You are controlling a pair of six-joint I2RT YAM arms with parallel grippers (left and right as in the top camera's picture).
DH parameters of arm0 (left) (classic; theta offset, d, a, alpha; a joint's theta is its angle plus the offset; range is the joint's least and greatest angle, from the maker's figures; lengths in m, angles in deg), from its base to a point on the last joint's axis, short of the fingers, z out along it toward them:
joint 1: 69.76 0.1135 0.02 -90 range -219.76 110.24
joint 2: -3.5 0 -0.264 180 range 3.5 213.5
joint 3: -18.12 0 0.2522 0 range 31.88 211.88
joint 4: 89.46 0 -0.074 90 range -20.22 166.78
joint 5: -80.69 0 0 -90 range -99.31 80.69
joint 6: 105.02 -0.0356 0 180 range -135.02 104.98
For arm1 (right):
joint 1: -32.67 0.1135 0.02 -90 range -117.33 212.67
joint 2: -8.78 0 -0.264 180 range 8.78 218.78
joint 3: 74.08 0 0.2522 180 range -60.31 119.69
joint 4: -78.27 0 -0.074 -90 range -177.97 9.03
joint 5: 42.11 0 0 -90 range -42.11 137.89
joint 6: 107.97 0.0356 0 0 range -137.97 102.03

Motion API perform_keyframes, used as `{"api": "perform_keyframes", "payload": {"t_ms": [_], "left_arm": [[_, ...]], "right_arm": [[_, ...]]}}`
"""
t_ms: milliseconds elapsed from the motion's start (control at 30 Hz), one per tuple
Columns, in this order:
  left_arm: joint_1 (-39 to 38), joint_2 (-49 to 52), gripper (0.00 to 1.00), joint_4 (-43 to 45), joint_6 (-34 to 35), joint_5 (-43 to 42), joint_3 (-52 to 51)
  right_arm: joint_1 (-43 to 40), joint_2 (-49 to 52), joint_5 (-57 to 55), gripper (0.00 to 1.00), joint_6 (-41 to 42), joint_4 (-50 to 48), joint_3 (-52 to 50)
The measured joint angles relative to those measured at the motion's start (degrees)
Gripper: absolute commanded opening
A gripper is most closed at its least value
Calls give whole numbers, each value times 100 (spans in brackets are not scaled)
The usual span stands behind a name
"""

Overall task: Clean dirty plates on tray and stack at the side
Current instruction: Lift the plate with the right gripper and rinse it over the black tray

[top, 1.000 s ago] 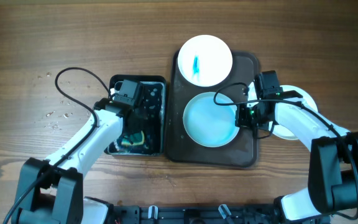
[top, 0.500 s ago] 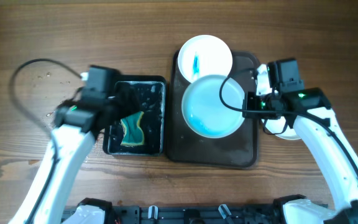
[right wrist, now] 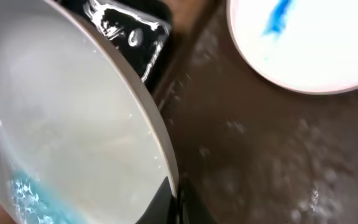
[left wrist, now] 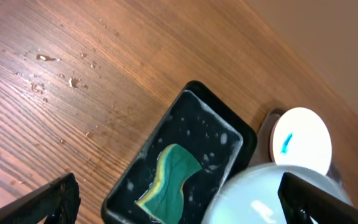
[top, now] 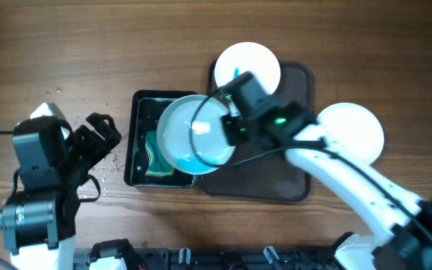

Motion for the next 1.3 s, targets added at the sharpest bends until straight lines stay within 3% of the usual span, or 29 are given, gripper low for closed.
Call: {"api": "perform_keyframes", "payload": {"t_ms": [400,700,1033,1300], "left_arm": [[0,-15,100,-157,2,-46,2],[0,-15,100,-157,2,-83,2],[0,-15,100,-157,2,-83,2],[0,-15,100,-157,2,-85,2]], "right_arm": [[1574,404,-2959,4,151,-1467,26],[2205,404,-5014,4,-852,-2205,44],[2682,404,-5654,4,-2026,-2938,52],[2680,404,-5707,4,-2433,-3093,52]]}}
